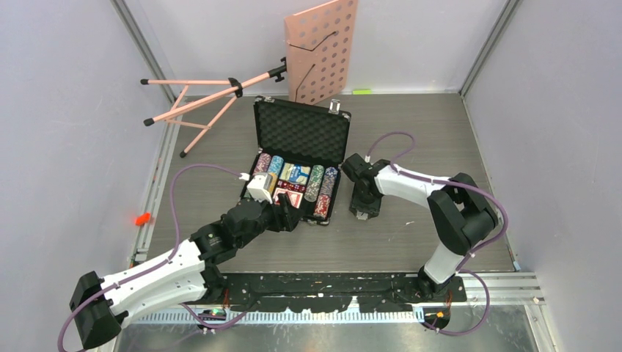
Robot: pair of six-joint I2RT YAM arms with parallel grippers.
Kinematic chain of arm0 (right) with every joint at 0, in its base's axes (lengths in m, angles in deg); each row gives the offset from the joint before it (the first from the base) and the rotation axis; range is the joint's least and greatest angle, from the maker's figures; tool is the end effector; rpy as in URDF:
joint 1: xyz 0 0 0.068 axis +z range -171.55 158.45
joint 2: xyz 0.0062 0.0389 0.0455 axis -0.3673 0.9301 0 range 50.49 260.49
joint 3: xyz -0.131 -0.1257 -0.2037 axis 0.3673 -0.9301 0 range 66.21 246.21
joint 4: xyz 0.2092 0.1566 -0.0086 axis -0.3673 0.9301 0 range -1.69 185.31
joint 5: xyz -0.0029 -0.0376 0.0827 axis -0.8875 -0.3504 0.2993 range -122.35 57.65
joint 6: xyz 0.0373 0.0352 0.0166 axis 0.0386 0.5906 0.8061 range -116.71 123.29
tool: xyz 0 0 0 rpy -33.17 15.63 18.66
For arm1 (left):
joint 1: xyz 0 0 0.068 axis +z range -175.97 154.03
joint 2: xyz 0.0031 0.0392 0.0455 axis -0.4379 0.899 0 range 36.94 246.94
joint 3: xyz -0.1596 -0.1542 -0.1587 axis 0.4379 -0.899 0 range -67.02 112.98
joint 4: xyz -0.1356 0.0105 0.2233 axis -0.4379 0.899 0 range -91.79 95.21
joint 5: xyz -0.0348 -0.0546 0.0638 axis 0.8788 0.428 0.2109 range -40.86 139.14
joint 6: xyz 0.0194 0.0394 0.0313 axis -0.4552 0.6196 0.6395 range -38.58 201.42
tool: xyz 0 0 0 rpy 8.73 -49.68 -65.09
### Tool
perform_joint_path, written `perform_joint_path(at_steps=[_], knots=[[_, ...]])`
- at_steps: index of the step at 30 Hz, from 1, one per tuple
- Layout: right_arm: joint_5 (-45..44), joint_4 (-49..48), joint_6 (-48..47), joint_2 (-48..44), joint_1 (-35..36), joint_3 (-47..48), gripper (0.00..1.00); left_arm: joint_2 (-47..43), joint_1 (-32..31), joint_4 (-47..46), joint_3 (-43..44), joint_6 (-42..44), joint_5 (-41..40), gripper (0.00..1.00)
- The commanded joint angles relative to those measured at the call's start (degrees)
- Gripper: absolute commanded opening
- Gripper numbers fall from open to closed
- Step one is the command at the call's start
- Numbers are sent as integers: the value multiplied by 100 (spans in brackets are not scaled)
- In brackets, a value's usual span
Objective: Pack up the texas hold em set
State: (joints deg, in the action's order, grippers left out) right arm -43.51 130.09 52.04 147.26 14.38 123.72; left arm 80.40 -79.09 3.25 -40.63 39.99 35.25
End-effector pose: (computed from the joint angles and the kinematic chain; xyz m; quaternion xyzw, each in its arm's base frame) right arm 0.2436 0.1680 0.1596 0.1183 0.9852 -0.0193 0.1227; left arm 0.1154 -0.1393 0.2396 0.0166 0.8261 -0.3391 0.4497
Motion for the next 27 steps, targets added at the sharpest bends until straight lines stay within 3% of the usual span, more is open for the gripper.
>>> perform_joint_path(at_steps=[1, 12, 21, 22, 25, 27], knots=[[130, -404, 17, 201, -38, -305, 44, -86, 30, -85, 60, 91, 9, 67], [296, 90, 165, -345, -42, -104, 39, 240, 30, -456, 14, -56, 306, 67], [578, 481, 549, -1202, -44, 242, 38, 1437, 21, -2081, -17, -743, 1031, 68], [544, 531, 590, -1316, -49, 242, 42, 1578, 21, -2290, -21, -812, 1105, 68], [157, 770, 582, -1411, -78, 307, 67, 1903, 21, -2497, 98, -893, 1255, 68], [22, 815, 568, -1396, -110, 259, 75, 2012, 13, -2499, 176, -898, 1283, 69]])
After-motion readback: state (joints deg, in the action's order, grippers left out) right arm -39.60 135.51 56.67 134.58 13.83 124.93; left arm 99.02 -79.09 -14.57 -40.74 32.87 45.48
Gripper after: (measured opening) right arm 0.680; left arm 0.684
